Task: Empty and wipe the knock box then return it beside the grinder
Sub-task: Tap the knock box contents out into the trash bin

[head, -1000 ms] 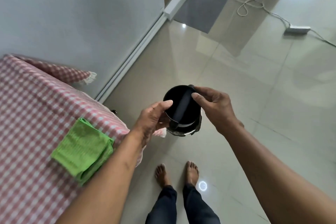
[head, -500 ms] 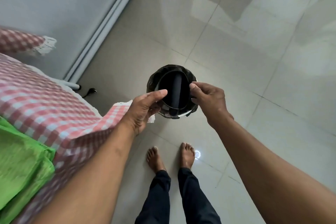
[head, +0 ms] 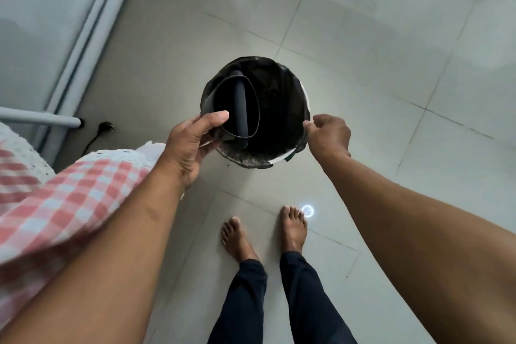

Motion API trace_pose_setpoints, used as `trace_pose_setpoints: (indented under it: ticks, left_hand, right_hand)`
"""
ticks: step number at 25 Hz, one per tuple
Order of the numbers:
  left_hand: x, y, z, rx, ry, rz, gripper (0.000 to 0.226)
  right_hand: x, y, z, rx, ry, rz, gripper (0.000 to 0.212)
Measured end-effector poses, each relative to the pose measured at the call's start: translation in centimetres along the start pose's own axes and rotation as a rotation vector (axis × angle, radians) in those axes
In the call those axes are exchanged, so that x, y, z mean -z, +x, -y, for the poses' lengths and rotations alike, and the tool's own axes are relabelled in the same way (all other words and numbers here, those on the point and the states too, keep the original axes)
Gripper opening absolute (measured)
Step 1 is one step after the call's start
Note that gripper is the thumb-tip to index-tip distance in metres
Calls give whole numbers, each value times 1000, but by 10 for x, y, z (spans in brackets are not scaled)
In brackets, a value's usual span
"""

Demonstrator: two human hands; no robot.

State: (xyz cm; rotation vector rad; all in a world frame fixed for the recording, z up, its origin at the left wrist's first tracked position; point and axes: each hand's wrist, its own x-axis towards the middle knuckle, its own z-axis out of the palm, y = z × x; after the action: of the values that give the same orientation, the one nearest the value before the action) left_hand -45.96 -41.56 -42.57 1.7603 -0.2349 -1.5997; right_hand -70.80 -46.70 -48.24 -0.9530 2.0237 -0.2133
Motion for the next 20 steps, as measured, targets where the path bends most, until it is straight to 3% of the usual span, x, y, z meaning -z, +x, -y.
trace_pose_setpoints:
  ticks: [4,7,11,17,20]
  left_hand:
    - [5,23,13,-6,40,-6,41]
    - [8,33,20,12,67,-8,39]
    - [7,40,24,16,118,12,37]
    - [-8,51,21,-51,245,-77,65]
    - [-18,55,22,-238,533,-224,91]
  right_hand:
    - [-26,30,-14,-81,-29,-12,30]
    - [-34,39,-11,-103,-103,-9,18]
    - [-22,55,-2,-81,-135,-61,25]
    - [-17,64,-1,-51,-193,-57,20]
    - [-15,64,-3,-54,-150,-58,18]
